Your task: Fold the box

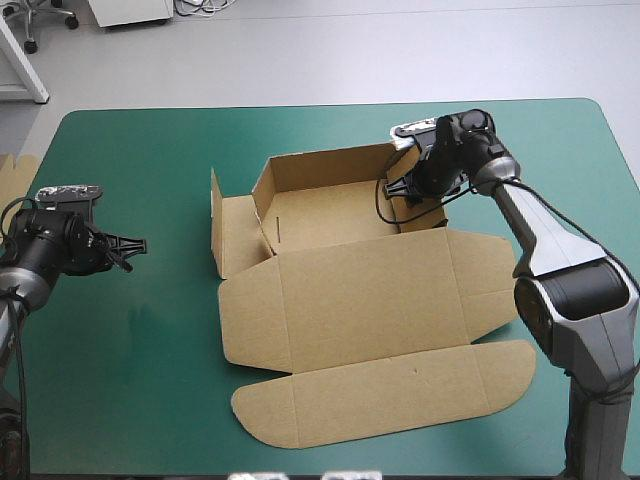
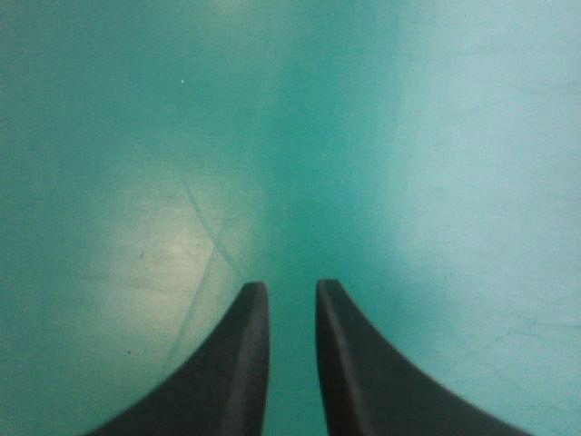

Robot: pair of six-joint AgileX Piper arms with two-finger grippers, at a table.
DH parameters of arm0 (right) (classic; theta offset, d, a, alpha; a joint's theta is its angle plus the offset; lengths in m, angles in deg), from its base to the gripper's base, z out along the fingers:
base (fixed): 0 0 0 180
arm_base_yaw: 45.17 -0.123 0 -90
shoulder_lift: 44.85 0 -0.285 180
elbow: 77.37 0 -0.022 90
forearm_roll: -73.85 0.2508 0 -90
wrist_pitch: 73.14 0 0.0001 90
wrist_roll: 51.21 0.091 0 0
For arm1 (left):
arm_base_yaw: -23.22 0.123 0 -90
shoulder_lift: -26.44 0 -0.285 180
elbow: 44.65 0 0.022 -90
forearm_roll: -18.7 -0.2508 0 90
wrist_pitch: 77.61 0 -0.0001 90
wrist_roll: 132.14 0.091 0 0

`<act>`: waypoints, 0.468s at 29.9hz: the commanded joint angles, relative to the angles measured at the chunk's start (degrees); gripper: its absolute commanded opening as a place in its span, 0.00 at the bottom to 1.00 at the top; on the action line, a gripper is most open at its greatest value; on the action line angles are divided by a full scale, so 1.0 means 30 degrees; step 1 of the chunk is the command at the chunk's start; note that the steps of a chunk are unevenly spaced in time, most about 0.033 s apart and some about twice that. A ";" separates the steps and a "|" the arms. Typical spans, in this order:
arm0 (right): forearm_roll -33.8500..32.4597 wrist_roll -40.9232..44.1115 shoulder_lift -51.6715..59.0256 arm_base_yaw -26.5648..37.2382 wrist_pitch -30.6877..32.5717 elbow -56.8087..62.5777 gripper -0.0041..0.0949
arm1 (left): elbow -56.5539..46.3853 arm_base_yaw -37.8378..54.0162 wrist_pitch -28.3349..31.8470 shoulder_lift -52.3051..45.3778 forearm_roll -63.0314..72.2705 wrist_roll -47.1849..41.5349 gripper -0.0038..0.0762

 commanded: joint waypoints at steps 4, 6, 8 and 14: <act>-0.0913 0.0526 0.0943 -0.0033 -0.0857 -0.0594 0.18 | 0.0467 -0.0055 0.0483 -0.0618 -0.0095 0.0061 0.22; -0.0913 0.0322 0.0943 -0.0033 -0.0956 -0.0594 0.05 | 0.0467 -0.0055 0.0483 -0.0618 -0.0095 0.0061 0.22; -0.0913 0.0298 0.0943 -0.0033 -0.1236 -0.0594 0.03 | 0.0467 -0.0055 0.0483 -0.0618 -0.0054 0.0061 0.22; -0.1985 0.0689 0.0943 -0.0033 -0.0995 -0.0594 0.03 | 0.0467 -0.0055 0.0432 -0.0618 0.0205 0.0369 0.22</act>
